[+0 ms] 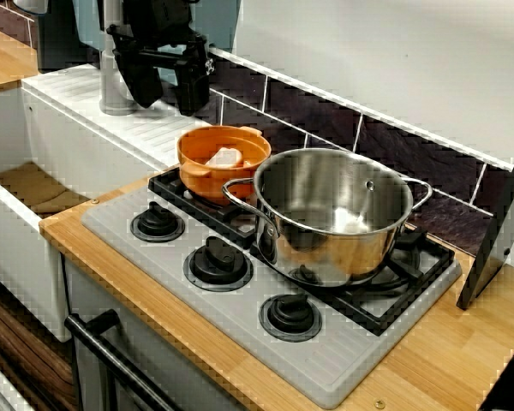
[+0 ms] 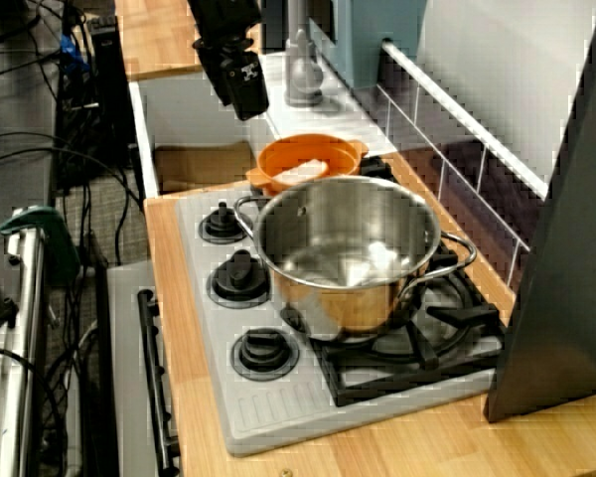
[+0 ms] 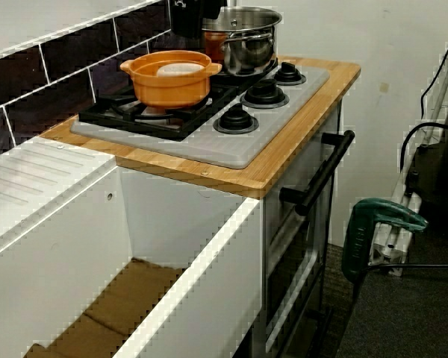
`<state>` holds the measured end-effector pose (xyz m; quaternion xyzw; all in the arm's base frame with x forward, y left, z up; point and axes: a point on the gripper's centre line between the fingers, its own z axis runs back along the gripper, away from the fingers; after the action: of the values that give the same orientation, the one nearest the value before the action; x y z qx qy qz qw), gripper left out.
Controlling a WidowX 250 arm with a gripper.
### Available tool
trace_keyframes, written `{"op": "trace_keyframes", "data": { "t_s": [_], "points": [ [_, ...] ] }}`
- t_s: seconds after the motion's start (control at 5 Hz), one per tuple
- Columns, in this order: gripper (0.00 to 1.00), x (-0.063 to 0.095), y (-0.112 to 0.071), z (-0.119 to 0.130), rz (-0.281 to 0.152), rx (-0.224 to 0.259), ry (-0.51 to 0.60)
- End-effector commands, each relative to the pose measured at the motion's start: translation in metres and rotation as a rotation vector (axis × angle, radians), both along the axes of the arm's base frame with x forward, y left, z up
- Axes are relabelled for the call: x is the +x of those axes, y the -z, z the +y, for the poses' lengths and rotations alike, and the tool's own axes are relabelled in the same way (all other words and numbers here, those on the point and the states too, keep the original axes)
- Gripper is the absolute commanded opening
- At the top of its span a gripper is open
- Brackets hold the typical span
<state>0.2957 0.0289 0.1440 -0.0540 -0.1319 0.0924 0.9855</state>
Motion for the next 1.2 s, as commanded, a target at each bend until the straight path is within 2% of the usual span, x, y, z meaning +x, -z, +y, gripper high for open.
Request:
{"op": "trace_keyframes", "data": {
  "t_s": [0.0, 0.6, 1.0],
  "points": [
    [1.00, 0.018, 0.007, 0.009, -0.044, 0.036, -0.012],
    [1.00, 0.038, 0.031, 0.019, -0.009, 0.076, -0.018],
    [1.00, 0.037, 0.039, 0.023, 0.010, 0.091, -0.009]
  ]
}}
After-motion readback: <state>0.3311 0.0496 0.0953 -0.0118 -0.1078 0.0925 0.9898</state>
